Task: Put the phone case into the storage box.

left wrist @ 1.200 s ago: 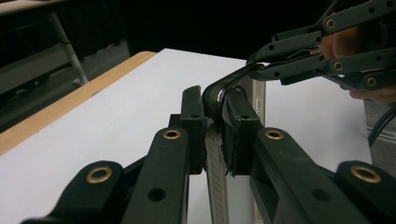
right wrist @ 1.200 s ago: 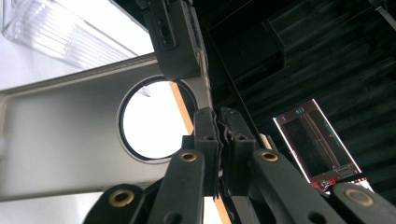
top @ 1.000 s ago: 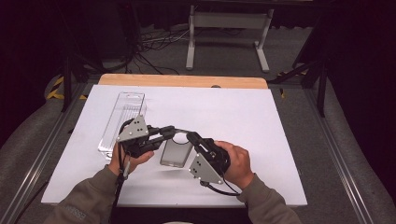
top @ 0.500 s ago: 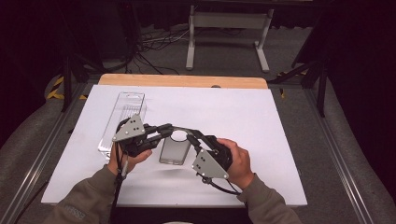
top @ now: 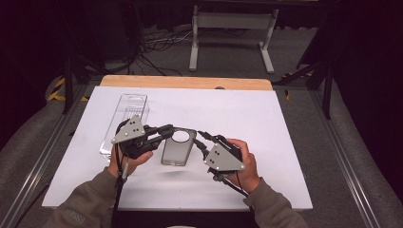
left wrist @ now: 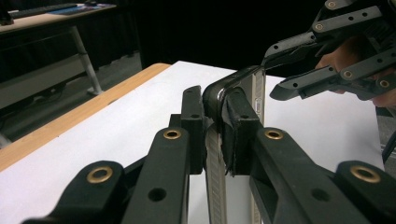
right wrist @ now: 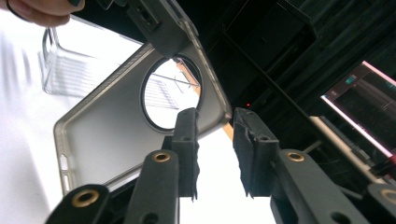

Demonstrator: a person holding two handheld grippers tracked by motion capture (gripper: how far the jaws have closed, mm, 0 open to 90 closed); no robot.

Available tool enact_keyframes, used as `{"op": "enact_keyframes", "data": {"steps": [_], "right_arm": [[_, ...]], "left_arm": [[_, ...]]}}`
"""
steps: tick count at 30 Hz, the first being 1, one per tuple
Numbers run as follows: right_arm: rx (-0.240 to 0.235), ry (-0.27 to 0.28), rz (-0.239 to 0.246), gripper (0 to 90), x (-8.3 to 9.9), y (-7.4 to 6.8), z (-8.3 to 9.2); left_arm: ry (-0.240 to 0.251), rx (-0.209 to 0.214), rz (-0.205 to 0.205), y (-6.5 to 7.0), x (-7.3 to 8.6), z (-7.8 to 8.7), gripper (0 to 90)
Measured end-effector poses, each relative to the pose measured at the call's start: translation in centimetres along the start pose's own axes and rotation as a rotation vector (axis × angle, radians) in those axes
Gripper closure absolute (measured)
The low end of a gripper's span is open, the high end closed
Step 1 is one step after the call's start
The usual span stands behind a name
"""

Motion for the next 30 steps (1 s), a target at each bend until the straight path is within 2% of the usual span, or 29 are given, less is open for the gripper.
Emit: {"op": "enact_keyframes", "data": {"steps": [4, 15, 30], "right_arm": [[-0.009, 0.0, -0.028, 65.2, 0.3, 0.1, 0.2], [-0.01, -0.004, -0.067, 56.0, 1.3, 0.5, 0.8], [0.015, -0.035, -0.105, 44.4, 2.8, 1.1, 1.8]], "left_arm": [[0.009, -0.007, 0.006, -0.2, -0.1, 0.1, 80.3], [0.012, -0.019, 0.006, -0.7, -0.1, 0.8, 80.3], [0.04, -0.048, 0.002, -1.1, -0.5, 1.5, 80.3]]}}
Point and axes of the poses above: each handheld gripper's, and its own axes: z roughly backward along the jaws, x roughly out of its underside, y roughly to its right, the point moved 9 cm from there along -z, roughly forward along the jaws
